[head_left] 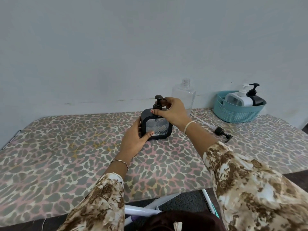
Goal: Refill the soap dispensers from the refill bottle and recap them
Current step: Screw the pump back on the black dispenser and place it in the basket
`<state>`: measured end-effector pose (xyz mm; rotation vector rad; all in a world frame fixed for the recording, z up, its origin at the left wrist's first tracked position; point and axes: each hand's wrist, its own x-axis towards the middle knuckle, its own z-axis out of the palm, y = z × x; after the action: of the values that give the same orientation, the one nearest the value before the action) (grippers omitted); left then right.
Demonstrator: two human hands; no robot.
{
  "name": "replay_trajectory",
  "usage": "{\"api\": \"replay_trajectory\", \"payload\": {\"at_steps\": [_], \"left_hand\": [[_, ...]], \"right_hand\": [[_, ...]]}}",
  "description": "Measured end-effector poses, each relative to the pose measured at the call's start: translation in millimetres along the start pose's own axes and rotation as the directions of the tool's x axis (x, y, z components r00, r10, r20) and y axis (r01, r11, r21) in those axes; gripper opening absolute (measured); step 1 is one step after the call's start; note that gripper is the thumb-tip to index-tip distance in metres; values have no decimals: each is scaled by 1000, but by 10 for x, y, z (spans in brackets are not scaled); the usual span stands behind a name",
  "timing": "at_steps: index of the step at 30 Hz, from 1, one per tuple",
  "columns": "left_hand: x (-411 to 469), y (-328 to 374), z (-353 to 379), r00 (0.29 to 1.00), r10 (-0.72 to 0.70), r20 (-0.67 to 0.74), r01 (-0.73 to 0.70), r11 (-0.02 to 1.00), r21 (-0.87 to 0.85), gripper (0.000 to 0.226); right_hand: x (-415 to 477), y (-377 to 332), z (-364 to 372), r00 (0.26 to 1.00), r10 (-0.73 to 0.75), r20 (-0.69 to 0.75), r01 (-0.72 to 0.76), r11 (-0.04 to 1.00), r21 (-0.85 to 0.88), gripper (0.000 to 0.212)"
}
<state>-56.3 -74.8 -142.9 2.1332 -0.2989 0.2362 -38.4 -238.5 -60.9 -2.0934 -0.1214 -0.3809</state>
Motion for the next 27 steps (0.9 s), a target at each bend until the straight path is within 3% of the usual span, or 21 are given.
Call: {"api": "replay_trajectory", "payload": {"at_steps": [5, 11, 18, 23, 27], "left_hand": [[23, -29, 10, 1000, 0, 13, 0, 999, 36, 78], [21, -28, 11, 1000, -3, 6, 3, 999, 35, 76], [27, -19, 12, 1000, -8, 16, 7, 999, 50, 76], [23, -25, 6, 1000, -4, 15, 3, 1000, 31, 75], [16, -8, 6, 1000, -5, 10, 4, 1000, 27, 74]], "right_hand": [[-78, 7, 30, 978, 19, -208, -19, 1000, 5, 42], [-120, 23, 83, 999, 49, 9, -50, 977, 206, 32], [-120, 41, 78, 970, 67, -235, -25, 984, 176, 9], [-173, -2, 63, 1000, 3, -23, 1, 989, 148, 30], [-122, 85, 152, 993, -10, -115, 15, 999, 43, 24]]}}
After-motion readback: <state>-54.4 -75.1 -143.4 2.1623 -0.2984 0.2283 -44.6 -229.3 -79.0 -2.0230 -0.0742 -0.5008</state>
